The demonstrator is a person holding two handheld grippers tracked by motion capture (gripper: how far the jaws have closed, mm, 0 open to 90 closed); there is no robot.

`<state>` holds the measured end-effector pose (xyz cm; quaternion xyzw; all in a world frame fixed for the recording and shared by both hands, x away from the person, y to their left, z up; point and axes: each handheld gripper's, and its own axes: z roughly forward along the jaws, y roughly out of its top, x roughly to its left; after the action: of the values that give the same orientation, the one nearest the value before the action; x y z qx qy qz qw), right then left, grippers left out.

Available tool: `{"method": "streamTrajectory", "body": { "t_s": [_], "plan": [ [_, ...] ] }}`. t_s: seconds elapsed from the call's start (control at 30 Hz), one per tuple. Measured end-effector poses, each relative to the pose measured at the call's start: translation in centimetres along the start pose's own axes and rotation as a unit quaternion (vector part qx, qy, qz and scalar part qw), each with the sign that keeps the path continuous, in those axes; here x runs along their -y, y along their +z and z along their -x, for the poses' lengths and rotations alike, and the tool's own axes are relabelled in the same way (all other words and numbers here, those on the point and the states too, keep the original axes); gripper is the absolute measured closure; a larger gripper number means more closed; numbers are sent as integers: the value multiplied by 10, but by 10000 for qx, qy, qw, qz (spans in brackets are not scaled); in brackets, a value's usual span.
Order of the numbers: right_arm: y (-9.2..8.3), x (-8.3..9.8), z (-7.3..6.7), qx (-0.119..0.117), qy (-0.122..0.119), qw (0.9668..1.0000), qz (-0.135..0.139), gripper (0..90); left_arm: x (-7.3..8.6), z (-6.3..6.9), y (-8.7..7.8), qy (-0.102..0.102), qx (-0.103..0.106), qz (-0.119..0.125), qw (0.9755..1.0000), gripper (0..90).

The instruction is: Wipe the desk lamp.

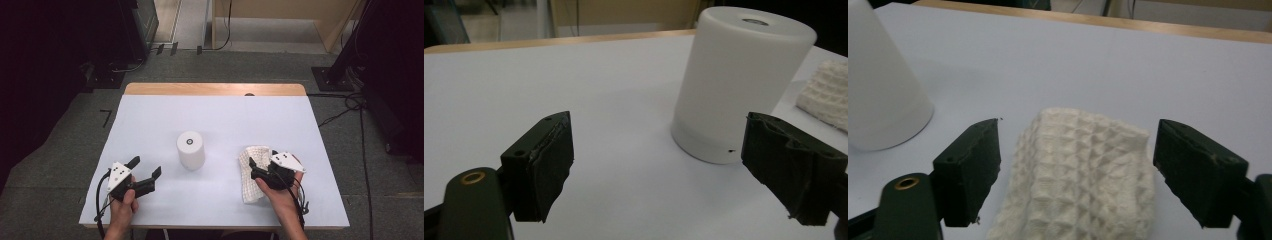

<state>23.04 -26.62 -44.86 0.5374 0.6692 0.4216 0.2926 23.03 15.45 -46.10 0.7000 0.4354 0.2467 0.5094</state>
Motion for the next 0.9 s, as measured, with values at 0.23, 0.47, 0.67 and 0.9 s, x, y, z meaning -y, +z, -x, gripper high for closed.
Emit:
{"method": "streamTrajectory", "body": {
  "t_s": [0.23, 0.47, 0.67, 0.9],
  "plan": [
    [8, 8, 0, -102, 32, 9997, -220, 223, -5, 22, 15, 98, 132, -12, 9999, 134],
    [7, 9, 5, 57, 136, 9995, -296, 223, -13, 40, 42, 224, 106, -143, 9996, 110],
    [9, 10, 6, 31, 146, 9994, -328, 228, -14, 44, 65, 26, 195, -366, 9991, 102],
    [15, 18, 5, 68, 75, 9989, -448, 228, -16, 39, 75, 10, 517, -380, 9979, 54]
  ]
}}
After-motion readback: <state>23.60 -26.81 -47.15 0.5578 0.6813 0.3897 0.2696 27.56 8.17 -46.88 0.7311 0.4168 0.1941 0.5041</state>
